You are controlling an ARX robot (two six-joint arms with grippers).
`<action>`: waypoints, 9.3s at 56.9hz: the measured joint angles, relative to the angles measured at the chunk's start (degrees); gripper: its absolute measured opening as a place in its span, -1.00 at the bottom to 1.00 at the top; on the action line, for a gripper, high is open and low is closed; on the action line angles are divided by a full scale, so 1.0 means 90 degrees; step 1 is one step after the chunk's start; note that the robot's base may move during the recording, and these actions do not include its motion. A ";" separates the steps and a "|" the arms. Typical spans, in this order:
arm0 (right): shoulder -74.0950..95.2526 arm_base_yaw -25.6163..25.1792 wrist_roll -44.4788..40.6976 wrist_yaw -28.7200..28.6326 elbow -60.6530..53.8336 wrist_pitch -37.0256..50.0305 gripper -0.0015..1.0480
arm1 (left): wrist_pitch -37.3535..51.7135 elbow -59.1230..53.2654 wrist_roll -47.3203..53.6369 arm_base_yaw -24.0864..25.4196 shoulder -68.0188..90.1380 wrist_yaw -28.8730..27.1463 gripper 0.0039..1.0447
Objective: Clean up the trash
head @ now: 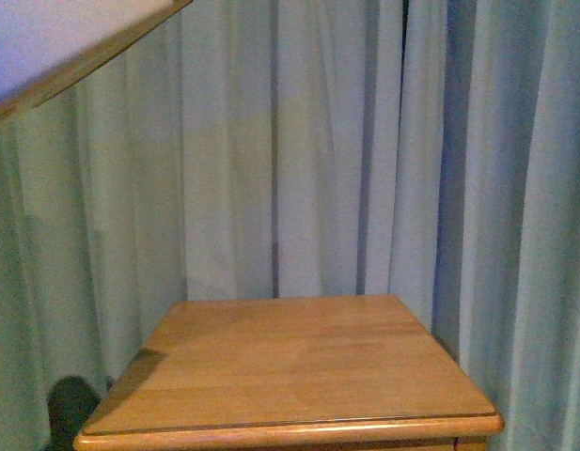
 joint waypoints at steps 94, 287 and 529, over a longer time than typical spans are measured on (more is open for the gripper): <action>0.0022 -0.0012 0.0029 0.0024 0.0034 -0.0007 -0.59 | -0.0007 -0.0061 -0.0041 -0.0022 -0.0010 -0.0049 -0.47; 0.0022 0.0000 0.0027 0.0002 0.0061 -0.0010 -0.60 | 0.2446 0.1700 0.4945 -0.0869 0.6666 -0.1389 -0.47; 0.9656 -0.1197 -0.2006 -0.4857 0.4721 0.2280 -0.60 | 0.2200 0.1761 0.4359 -0.1384 0.7237 -0.1605 -0.47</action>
